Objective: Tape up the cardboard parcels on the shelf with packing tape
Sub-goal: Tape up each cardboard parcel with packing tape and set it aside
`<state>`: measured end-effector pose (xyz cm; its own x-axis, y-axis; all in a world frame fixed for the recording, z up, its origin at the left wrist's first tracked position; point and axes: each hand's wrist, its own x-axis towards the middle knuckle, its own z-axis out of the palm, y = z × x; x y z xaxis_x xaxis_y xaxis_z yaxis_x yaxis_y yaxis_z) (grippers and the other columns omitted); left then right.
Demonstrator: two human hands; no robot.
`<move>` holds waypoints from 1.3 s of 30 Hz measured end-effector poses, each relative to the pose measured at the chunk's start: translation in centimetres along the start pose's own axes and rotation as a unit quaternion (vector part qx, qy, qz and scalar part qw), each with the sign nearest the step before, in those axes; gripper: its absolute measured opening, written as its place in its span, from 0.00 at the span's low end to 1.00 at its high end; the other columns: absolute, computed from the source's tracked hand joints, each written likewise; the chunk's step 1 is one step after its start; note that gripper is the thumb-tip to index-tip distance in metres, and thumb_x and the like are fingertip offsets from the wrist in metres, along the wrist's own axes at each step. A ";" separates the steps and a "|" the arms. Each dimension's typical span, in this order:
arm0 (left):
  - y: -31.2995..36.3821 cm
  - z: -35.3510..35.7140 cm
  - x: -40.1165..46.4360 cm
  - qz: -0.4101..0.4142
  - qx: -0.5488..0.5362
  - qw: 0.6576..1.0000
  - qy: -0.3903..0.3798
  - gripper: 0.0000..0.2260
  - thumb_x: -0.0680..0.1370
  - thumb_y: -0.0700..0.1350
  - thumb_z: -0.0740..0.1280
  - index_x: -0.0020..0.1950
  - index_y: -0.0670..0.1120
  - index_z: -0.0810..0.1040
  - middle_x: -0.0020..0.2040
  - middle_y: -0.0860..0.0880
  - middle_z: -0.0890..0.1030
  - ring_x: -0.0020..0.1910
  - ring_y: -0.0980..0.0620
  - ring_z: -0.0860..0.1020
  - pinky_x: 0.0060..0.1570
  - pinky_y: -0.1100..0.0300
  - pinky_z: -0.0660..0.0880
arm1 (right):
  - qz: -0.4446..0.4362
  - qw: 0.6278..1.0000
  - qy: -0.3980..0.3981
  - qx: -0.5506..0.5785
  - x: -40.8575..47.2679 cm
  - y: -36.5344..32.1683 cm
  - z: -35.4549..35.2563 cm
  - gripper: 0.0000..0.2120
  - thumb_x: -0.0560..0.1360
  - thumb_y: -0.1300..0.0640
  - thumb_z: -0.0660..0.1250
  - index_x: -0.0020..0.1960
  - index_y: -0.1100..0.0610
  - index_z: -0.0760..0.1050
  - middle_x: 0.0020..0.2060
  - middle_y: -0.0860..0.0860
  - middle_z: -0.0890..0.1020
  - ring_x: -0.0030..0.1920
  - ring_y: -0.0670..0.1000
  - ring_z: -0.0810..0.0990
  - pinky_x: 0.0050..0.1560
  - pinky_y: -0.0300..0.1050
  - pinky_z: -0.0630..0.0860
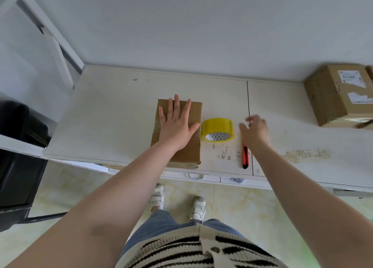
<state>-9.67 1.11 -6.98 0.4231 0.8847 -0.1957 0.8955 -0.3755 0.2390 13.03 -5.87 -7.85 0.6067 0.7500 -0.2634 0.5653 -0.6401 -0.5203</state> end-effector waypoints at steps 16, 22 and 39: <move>-1.3 -0.2 0.1 -0.008 -0.004 1.000 0.003 0.34 0.82 0.62 0.52 0.81 0.53 0.40 0.80 0.44 0.34 0.78 0.44 0.34 0.73 0.42 0.32 | -0.152 0.925 -0.342 -0.061 1.0 -9.0 -0.3 0.09 0.77 0.63 0.67 0.54 0.53 0.81 0.56 0.52 0.79 0.55 0.51 0.76 0.53 0.43 0.69; -1.4 0.1 0.1 -0.006 0.007 1.000 0.019 0.33 0.82 0.63 0.51 0.81 0.53 0.40 0.80 0.43 0.35 0.79 0.44 0.35 0.73 0.43 0.32 | -0.137 0.944 -0.301 0.008 0.0 -8.5 0.0 0.03 0.76 0.60 0.69 0.49 0.57 0.80 0.48 0.53 0.81 0.43 0.48 0.76 0.43 0.39 0.70; 6.2 -3.1 -2.5 -0.077 -0.484 0.871 0.037 0.06 0.75 0.46 0.74 0.42 0.51 0.78 0.53 0.52 0.80 0.52 0.54 0.80 0.52 0.57 0.74 | -0.036 0.942 -0.103 0.318 -5.7 -6.2 -2.7 0.06 0.76 0.62 0.69 0.42 0.53 0.79 0.41 0.48 0.80 0.42 0.49 0.76 0.42 0.42 0.71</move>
<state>-5.61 -2.60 -2.07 0.2656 0.9329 -0.2433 0.3904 0.1267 0.9119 7.56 -6.62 -0.87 0.4213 0.8457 -0.3275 0.1121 -0.4069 -0.9066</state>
